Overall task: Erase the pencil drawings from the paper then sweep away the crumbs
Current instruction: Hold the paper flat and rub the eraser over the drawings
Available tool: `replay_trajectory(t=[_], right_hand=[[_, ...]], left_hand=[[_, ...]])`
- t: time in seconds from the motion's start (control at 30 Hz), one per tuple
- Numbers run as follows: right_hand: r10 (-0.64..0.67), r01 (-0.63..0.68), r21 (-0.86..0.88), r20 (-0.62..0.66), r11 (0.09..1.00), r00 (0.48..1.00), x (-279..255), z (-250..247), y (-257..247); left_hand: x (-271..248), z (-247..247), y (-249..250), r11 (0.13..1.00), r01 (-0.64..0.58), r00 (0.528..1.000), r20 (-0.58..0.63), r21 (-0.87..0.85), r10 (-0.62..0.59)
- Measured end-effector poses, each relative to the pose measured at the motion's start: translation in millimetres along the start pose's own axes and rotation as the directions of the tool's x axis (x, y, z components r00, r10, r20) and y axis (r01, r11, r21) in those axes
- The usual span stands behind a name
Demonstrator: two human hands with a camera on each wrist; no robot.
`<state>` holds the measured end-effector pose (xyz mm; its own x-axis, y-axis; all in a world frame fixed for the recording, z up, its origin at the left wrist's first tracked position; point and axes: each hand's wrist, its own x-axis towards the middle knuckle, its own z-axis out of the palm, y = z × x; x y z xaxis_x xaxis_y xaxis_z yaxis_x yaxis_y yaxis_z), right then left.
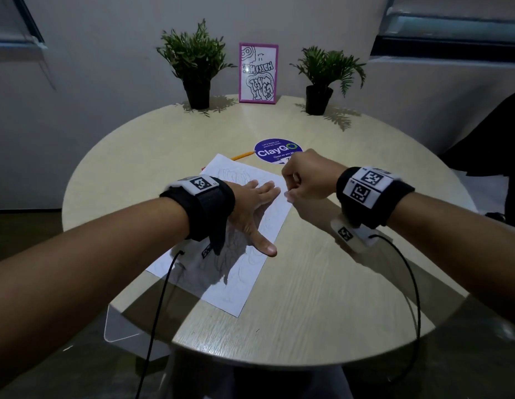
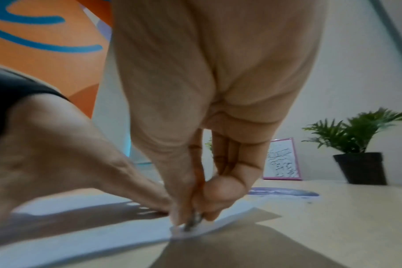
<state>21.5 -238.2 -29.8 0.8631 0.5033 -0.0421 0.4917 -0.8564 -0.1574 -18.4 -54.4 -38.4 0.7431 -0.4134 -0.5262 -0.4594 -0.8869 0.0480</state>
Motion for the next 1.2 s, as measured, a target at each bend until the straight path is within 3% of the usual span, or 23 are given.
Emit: replay_trajectory(t=[0.13,0.23,0.4,0.5,0.6,0.67,0.73,0.9,0.97,1.1,1.2], right_hand=[[-0.179,0.14,0.202,0.193,0.969,0.965,-17,6,-28],[-0.164,0.11,0.222,0.242,0.969,0.956,-13,2,-25],[0.022,-0.026,0.049,0.073,0.998,0.997,5,-3,-1],[-0.061,0.058,0.038,0.057,0.998,0.997,0,5,-14],[-0.2,0.161,0.205,0.185,0.965,0.962,-17,10,-34],[-0.208,0.149,0.26,0.217,0.954,0.954,-21,9,-35],[-0.132,0.074,0.252,0.221,0.965,0.966,-14,4,-22],[0.073,-0.075,0.071,0.028,0.995,0.997,6,-3,7],[0.01,-0.012,0.057,0.022,0.998,1.0,1,2,-3],[-0.162,0.127,0.205,0.165,0.97,0.973,-20,10,-32],[-0.121,0.095,0.188,0.137,0.978,0.983,-17,8,-26]], left_hand=[[-11,-6,10,1.0,0.012,1.0,0.014,0.005,-0.012],[-9,-5,9,1.0,0.006,1.0,0.006,0.019,-0.007],[3,1,-1,1.0,0.002,1.0,-0.01,0.023,-0.002],[-2,0,3,1.0,0.003,1.0,-0.007,0.026,-0.003],[-14,-6,11,1.0,-0.013,1.0,-0.004,0.011,0.013],[-16,-8,12,1.0,-0.009,1.0,-0.001,0.012,0.009],[-12,-5,9,1.0,0.004,1.0,-0.005,0.021,-0.004],[3,2,-2,1.0,0.006,1.0,-0.001,0.026,-0.006],[2,1,0,0.999,0.006,1.0,0.003,0.033,-0.007],[-7,-5,6,1.0,0.008,1.0,0.015,0.013,-0.008],[-8,-4,6,1.0,-0.004,1.0,0.018,0.007,0.004]])
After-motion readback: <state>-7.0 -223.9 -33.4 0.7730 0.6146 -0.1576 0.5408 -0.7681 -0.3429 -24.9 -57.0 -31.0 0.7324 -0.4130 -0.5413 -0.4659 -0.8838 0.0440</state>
